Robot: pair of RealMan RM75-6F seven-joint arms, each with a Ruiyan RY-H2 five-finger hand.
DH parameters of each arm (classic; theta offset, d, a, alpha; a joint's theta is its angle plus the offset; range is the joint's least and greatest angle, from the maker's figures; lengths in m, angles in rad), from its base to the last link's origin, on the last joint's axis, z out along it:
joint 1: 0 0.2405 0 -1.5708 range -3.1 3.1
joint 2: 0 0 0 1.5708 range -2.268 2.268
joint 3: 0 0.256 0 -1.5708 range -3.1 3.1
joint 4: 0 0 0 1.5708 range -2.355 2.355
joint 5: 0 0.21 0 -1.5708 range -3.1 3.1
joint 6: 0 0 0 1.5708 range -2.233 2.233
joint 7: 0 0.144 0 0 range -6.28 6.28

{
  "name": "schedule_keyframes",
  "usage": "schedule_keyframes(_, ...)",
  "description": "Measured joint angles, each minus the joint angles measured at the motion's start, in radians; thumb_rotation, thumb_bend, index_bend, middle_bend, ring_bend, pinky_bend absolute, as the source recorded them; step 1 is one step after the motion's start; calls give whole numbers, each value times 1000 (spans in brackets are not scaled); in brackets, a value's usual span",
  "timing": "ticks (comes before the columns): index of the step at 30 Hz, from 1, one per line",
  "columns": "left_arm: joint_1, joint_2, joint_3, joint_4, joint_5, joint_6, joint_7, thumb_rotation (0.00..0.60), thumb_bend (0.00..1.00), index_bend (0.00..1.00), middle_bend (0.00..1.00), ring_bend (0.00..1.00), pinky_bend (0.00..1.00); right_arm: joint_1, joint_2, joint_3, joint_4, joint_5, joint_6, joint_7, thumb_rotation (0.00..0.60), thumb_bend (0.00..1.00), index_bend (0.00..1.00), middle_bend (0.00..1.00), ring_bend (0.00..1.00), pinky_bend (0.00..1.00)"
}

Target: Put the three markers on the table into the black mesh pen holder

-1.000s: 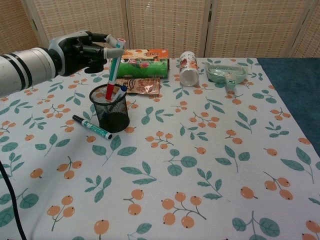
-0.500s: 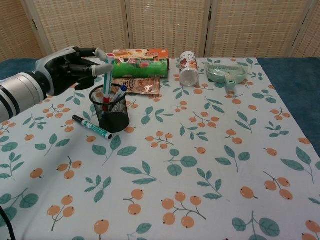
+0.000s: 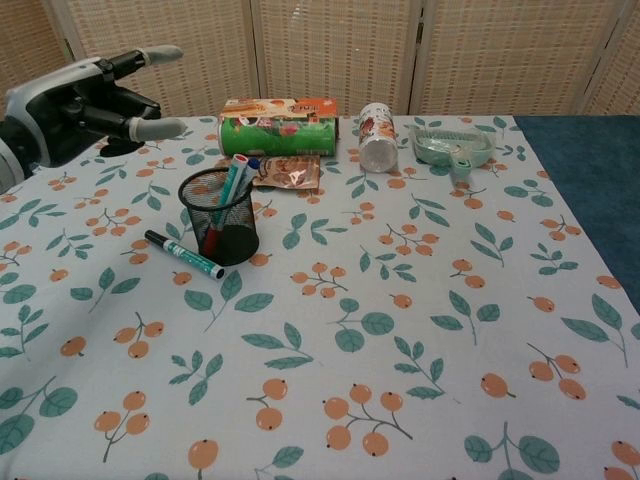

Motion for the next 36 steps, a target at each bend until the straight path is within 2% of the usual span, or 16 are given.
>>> schedule_keyframes(4,70,108,54,-77,49,81,100,600,201,218,902,903,946,0,1,-8,-4,-18,1,0,600,284,101,0,0,0)
schedule_keyframes(9,164,274,165,-137,120,138,211,600,201,283,902,904,946,2,-1,-15,-13,-34,-1,-10,600,285,101,0,0,0)
schedule_keyframes(14,209,328,259,-139,238,188,311,600,201,352,903,906,946,8,-5,-11,-12,-17,-18,-21,600,284,101,0,0,0)
schedule_keyframes(17,223,327,295,-113,294,204,363,600,201,364,906,906,946,11,-8,-10,-12,-13,-25,-27,600,285,101,0,0,0)
schedule_keyframes(22,207,292,308,-44,308,170,365,600,201,366,907,906,946,12,-8,-12,-16,-14,-28,-32,600,285,101,0,0,0)
schedule_keyframes(30,115,243,301,66,305,45,357,600,203,375,907,907,946,12,-8,-11,-12,-10,-28,-29,600,285,101,0,0,0)
schedule_keyframes(36,38,200,295,153,303,-30,315,600,258,381,910,911,947,12,-9,-8,-12,-3,-29,-34,600,285,101,0,0,0)
